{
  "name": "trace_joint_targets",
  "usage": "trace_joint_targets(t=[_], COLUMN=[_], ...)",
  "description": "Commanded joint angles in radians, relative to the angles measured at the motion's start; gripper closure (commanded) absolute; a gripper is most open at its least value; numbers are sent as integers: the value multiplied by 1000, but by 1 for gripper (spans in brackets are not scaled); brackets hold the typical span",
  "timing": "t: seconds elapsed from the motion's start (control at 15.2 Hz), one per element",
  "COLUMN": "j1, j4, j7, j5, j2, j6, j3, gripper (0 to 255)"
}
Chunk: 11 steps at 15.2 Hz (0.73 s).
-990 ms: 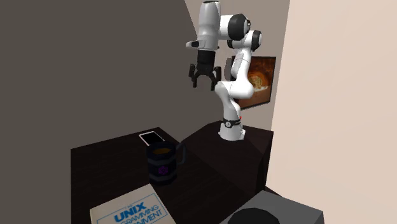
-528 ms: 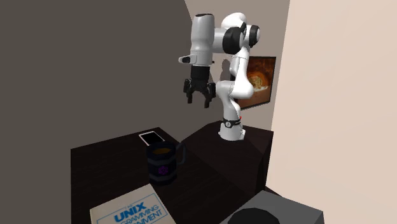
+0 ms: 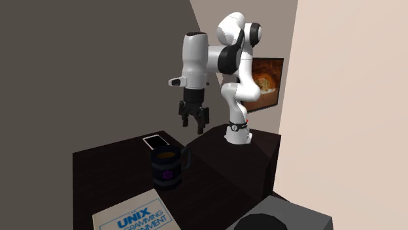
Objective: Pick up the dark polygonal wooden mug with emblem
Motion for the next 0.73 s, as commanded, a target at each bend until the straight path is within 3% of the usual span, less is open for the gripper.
trace_joint_targets(t=[0.0, 0.2, 0.66], j1=[-2, -3, 0], j4=[47, 123, 84], j7=[45, 102, 111], j5=[-6, -16, -27], j2=[77, 189, 237], j6=[31, 69, 156], j3=[2, -2, -4], gripper=[0, 0, 0])
